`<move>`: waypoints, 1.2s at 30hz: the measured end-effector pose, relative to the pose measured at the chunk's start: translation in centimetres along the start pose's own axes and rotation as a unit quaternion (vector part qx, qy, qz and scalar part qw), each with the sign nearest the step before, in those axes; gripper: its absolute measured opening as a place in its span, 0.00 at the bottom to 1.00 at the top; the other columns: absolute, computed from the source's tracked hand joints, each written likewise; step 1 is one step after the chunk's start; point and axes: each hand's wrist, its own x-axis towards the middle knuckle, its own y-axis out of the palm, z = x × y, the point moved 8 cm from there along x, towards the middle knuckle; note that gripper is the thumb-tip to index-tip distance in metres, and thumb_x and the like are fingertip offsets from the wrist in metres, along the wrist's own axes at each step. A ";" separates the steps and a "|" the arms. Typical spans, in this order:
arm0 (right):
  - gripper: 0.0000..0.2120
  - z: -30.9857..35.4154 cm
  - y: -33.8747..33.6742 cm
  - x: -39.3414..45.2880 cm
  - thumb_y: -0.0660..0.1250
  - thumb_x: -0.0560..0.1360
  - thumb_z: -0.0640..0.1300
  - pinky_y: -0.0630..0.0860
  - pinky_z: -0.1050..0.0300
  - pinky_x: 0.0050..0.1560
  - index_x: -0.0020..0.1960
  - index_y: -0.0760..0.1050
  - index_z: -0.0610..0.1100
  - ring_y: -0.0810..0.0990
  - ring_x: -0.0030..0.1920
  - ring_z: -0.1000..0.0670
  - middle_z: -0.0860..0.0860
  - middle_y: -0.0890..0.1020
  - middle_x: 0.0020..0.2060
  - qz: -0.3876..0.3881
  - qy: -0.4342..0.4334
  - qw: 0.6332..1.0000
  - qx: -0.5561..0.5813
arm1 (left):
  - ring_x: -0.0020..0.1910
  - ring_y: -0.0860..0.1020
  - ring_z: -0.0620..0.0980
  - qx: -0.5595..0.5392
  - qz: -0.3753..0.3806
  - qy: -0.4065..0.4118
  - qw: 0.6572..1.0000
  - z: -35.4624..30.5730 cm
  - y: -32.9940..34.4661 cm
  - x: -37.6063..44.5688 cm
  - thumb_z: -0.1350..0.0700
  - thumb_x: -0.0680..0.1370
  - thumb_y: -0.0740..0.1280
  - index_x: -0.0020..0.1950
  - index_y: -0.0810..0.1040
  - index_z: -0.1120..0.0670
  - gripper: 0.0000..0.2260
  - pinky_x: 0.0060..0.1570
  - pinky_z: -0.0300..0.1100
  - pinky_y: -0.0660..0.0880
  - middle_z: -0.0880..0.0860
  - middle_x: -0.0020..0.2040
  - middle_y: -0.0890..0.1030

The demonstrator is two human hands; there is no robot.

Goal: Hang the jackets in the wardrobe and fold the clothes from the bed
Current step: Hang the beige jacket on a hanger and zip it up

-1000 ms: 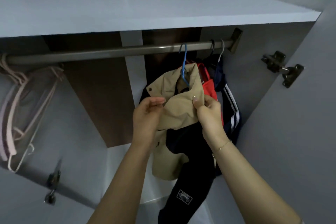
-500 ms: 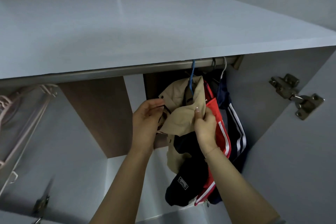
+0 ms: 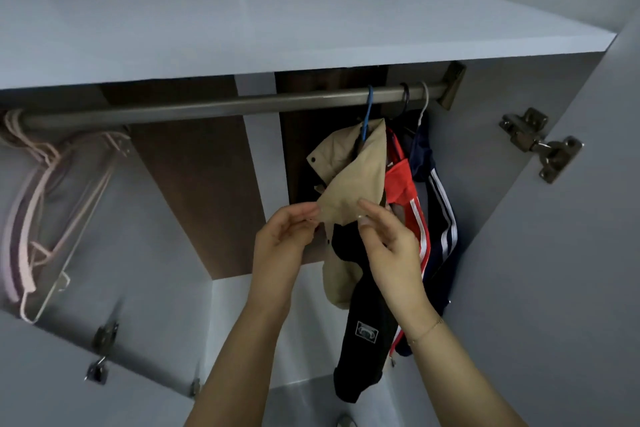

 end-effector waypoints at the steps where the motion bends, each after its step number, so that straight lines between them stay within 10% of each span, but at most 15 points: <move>1: 0.15 0.7 0.7 -1.3 0.63 0.80 0.34 0.75 0.60 0.64 0.64 0.78 0.43 0.80 0.57 0.59 0.54 0.83 0.54 0.035 0.015 0.999 0.030 | 0.51 0.82 0.40 -0.011 -0.008 0.001 1.000 0.0 -0.9 -1.2 0.69 0.78 0.63 0.56 0.82 0.54 0.14 0.49 0.31 0.77 0.46 0.50 0.85; 22: 0.16 7.1 8.9 -27.9 0.64 0.76 0.53 0.74 0.53 0.66 0.61 0.79 0.52 0.78 0.61 0.57 0.61 0.81 0.59 0.519 0.015 0.853 0.054 | 0.58 0.79 0.40 0.000 -0.379 0.020 0.925 -0.3 -15.5 -35.9 0.64 0.79 0.63 0.64 0.77 0.47 0.17 0.54 0.33 0.76 0.40 0.59 0.81; 36: 0.12 10.2 -2.0 -48.9 0.60 0.82 0.43 0.76 0.59 0.62 0.62 0.79 0.51 0.80 0.60 0.57 0.59 0.81 0.59 0.783 -0.039 0.608 0.127 | 0.64 0.75 0.38 0.012 -0.660 0.055 0.749 1.3 -1.9 -68.1 0.55 0.74 0.67 0.63 0.78 0.43 0.18 0.63 0.40 0.69 0.39 0.62 0.79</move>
